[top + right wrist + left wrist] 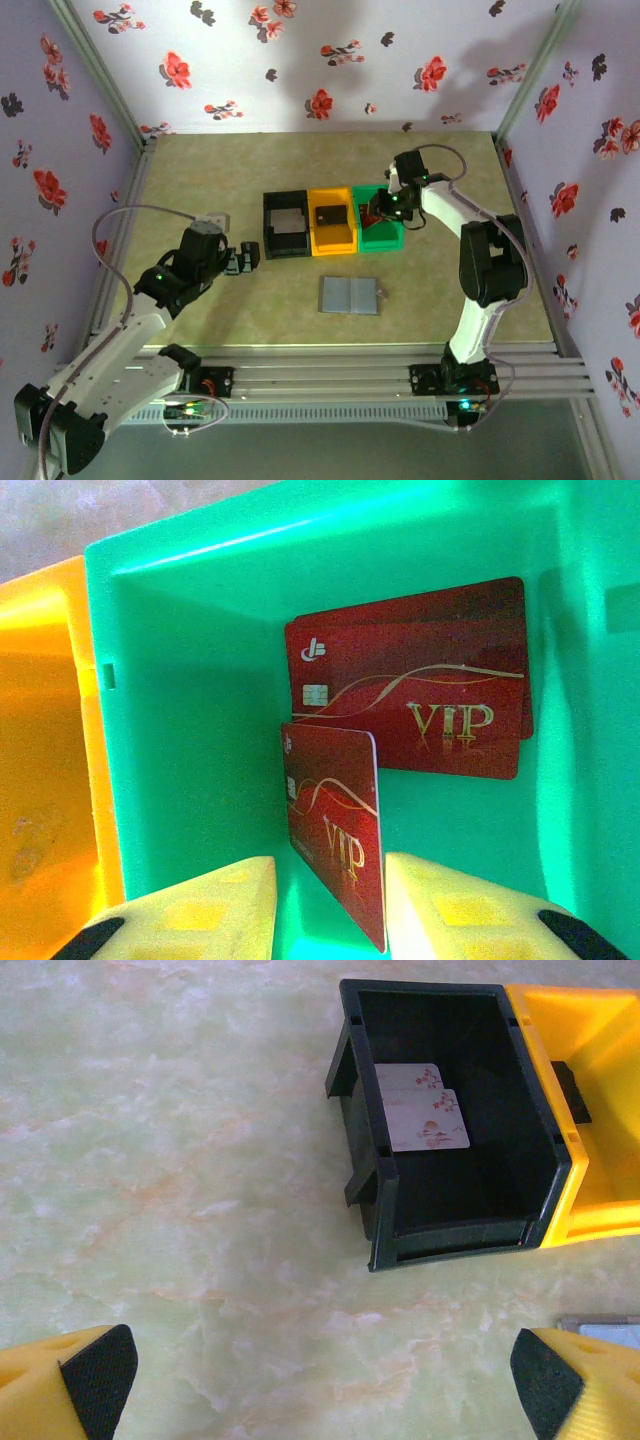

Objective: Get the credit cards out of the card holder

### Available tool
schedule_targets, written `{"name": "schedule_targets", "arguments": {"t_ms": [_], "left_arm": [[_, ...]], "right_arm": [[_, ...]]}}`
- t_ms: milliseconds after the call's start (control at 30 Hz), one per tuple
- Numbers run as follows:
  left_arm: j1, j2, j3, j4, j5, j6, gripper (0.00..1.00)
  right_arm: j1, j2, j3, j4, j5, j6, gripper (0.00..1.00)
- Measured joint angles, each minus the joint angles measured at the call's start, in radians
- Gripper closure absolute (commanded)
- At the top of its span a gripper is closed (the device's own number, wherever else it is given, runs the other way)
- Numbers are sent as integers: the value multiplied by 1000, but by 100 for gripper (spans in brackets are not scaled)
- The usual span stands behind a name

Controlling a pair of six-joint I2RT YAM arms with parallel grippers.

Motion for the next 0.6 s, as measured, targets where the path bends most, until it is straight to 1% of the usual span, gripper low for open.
{"name": "schedule_targets", "arguments": {"t_ms": [433, 533, 567, 600], "left_arm": [[0, 0, 0, 0, 0, 0, 0], [0, 0, 0, 0, 0, 1, 0], [0, 0, 0, 0, -2, 3, 0], [0, 0, 0, 0, -5, 6, 0]], "right_arm": [[0, -4, 85, -71, 47, -24, 50], [0, -45, 90, -85, 63, -33, 33], [0, -71, 88, -88, 71, -35, 26], [2, -110, 79, -80, 82, -37, 18]]}}
